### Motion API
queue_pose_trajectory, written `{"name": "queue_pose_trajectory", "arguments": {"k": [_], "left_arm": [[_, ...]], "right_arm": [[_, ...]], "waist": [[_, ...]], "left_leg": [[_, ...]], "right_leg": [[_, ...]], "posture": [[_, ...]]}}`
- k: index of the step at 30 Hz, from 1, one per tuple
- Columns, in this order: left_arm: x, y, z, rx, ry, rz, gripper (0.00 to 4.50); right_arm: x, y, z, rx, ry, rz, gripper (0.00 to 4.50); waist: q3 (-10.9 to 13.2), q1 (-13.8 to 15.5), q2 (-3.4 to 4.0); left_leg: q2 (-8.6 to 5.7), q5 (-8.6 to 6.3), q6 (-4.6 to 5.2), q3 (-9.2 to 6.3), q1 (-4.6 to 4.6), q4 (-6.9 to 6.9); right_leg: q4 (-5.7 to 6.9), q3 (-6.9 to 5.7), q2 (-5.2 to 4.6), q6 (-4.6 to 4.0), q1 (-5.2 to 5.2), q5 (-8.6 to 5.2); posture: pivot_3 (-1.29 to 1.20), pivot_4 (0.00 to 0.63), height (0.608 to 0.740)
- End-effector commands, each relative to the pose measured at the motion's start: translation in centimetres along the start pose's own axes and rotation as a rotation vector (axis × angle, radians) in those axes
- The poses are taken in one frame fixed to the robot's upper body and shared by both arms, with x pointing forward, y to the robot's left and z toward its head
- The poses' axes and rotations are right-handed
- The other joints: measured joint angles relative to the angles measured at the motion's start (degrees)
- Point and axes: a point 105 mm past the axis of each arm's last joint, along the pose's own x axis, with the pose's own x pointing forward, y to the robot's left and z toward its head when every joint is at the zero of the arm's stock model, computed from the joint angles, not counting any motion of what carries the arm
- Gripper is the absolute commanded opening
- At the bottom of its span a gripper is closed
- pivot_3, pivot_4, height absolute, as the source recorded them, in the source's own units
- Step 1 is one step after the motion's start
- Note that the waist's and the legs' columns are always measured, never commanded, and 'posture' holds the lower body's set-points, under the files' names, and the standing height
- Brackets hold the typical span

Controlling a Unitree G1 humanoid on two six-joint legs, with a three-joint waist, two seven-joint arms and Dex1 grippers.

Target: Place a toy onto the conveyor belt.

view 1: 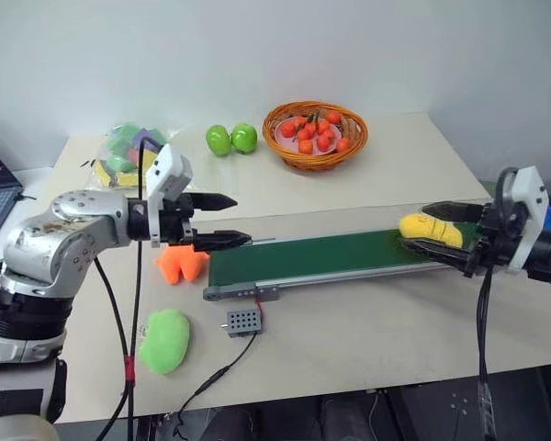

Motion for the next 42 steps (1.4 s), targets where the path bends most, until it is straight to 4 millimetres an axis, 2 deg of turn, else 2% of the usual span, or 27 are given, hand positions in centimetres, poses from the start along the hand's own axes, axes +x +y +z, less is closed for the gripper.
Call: {"name": "queue_pose_trajectory", "arguments": {"k": [1, 7, 27, 42], "left_arm": [[0.2, 0.2, 0.9, 0.030, -0.016, 0.003, 4.47], [0.5, 0.6, 2.5, 0.055, -0.081, 0.014, 4.47], [0.9, 0.8, 4.6, 0.124, -0.130, 0.040, 4.47], [0.8, 0.8, 4.1, 0.122, -0.109, 0.049, 4.47]], "right_arm": [[-0.9, 0.1, 1.7, -0.075, -0.045, -0.031, 4.50], [-0.8, 0.2, 1.9, -0.079, -0.048, -0.034, 4.50], [0.1, 0.6, 2.6, -0.074, -0.100, -0.011, 4.50], [0.4, 0.6, 2.6, -0.075, -0.097, 0.003, 4.50]], "waist": [[0.00, 0.11, 0.00], [0.00, 0.17, 0.00], [0.00, 0.27, -0.01], [0.00, 0.23, -0.01]], "left_leg": [[0.00, 0.00, 0.00, 0.00, 0.00, 0.00], [0.01, 0.00, 0.00, 0.00, 0.00, 0.02], [0.00, 0.00, 0.00, 0.01, -0.01, 0.01], [0.00, 0.00, 0.00, 0.01, -0.01, 0.02]], "right_leg": [[-0.01, 0.00, 0.00, 0.00, 0.00, 0.00], [-0.01, 0.00, 0.00, 0.00, 0.00, 0.00], [0.00, 0.00, 0.00, 0.00, 0.01, 0.01], [0.00, 0.00, 0.00, 0.01, 0.01, 0.01]], "posture": [[0.00, 0.150, 0.740], [0.00, 0.150, 0.740], [0.00, 0.150, 0.740], [0.00, 0.150, 0.740]]}}
